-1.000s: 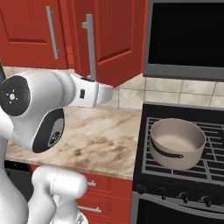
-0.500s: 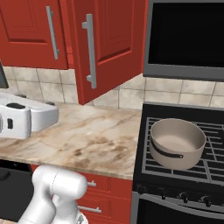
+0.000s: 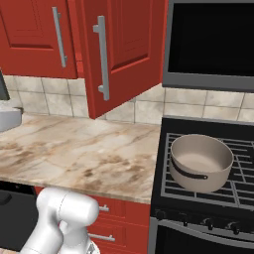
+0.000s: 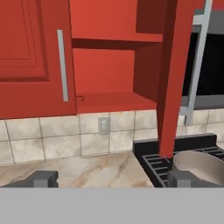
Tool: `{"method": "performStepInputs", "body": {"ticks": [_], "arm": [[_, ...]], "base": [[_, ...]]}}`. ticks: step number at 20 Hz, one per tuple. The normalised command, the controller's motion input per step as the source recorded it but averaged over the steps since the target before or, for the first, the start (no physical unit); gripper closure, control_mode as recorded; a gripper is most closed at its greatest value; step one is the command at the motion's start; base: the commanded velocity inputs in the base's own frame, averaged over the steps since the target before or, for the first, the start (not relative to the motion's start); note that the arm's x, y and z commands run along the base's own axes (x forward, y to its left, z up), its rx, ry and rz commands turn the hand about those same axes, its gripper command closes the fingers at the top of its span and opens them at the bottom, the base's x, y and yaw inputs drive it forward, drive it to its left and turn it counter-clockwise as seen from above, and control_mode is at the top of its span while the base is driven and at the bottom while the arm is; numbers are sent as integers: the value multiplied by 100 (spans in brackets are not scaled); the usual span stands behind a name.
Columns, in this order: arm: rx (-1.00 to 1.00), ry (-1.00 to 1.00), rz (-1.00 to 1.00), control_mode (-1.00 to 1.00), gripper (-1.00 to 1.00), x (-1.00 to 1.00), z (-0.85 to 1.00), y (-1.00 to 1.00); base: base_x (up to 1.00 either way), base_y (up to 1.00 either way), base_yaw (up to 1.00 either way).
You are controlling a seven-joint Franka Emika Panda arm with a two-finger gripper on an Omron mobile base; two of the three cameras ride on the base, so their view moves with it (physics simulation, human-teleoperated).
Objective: Open the cabinet and move the ladle to the pot. Then close the cabinet.
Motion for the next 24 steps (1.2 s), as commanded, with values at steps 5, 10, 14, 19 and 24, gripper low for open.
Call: {"method": "performStepInputs", "body": {"ticks": [5, 10, 14, 19, 24], "arm": [[0, 3, -2, -100, -100, 76, 0, 33], [0, 0, -6, -100, -100, 75, 0, 4], [-3, 0, -14, -100, -100, 67, 0, 0], [-5, 0, -18, -100, -100, 69, 0, -3], [-3, 0, -17, -100, -100, 66, 0, -16]], "base": [[0, 0, 0], [0, 0, 0], [0, 0, 0], [0, 0, 0], [0, 0, 0]]}}
